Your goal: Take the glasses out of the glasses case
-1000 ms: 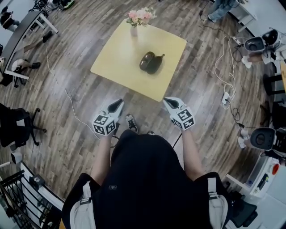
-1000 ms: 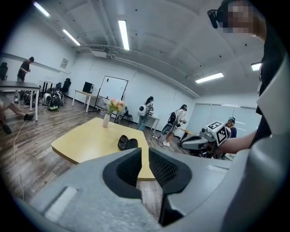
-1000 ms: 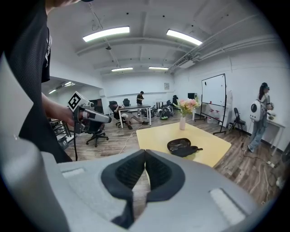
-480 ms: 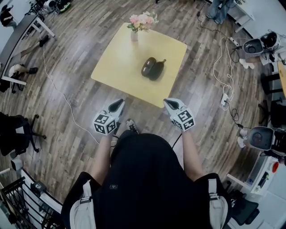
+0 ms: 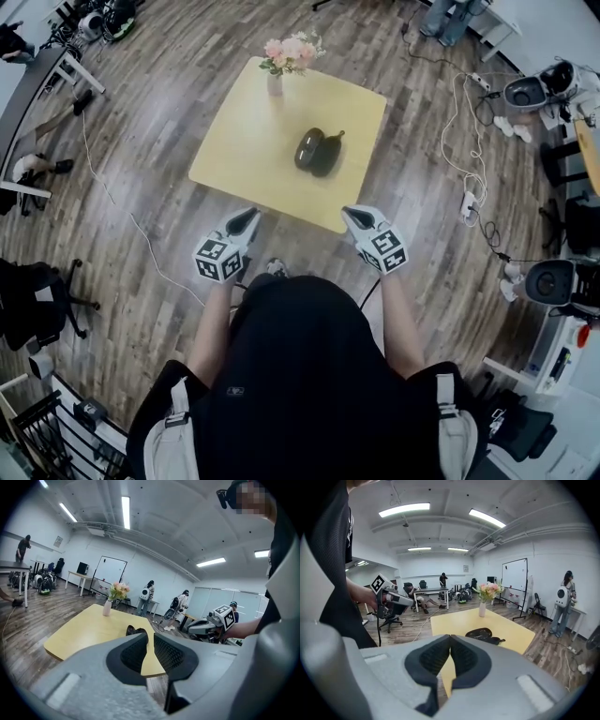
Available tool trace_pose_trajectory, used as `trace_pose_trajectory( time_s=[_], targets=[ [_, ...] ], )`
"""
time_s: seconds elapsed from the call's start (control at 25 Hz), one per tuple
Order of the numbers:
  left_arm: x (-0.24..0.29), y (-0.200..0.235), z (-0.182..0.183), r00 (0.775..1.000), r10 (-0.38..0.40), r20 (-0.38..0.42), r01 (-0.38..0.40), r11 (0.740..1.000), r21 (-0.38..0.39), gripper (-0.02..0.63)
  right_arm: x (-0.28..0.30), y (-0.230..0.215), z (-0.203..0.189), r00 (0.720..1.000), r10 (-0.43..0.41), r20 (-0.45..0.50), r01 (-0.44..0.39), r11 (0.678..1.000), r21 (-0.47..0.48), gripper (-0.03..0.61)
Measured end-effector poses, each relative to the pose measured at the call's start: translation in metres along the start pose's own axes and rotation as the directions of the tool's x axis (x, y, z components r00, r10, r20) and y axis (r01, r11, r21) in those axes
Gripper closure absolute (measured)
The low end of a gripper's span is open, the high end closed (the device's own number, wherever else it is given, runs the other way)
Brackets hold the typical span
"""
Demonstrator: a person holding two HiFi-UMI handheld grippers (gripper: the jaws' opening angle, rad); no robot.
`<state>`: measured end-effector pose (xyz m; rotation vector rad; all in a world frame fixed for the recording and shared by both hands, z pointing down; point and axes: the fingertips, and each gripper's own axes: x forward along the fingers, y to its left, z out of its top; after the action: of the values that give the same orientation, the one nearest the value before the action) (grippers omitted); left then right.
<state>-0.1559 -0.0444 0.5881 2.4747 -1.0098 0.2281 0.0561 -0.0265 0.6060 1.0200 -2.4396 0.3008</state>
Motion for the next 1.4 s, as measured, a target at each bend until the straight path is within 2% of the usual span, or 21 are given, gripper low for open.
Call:
trace_pose_trajectory(
  time_s=[0.32, 0.72, 1.0, 1.4],
  targets=[
    [-0.006, 0.022, 0.005, 1.000, -0.020, -0.009, 0.020, 1.000, 0.014, 0.555, 0.017, 0.006, 0.000, 1.000, -0.018, -0.017, 0.019, 1.000, 0.018, 0.574],
    [-0.033, 0.040, -0.012, 1.000, 0.019, -0.010, -0.019, 1.000, -0.013, 0.555, 0.041, 0.023, -0.001, 0.998, 0.026, -0.054, -0.027, 0.999, -0.020, 0.574],
    [-0.047, 0.043, -0.015, 0.999, 0.050, -0.002, -0.050, 0.998, -0.024, 0.555, 0.045, 0.007, 0.004, 0.999, 0.010, -0.053, -0.011, 1.000, -0.020, 0.574],
    [-0.024, 0.057, 0.000, 0.997, 0.083, -0.002, -0.083, 0.996, -0.034, 0.555, 0.072, -0.034, 0.011, 0.998, 0.031, -0.046, -0.031, 1.000, 0.005, 0.574]
  ],
)
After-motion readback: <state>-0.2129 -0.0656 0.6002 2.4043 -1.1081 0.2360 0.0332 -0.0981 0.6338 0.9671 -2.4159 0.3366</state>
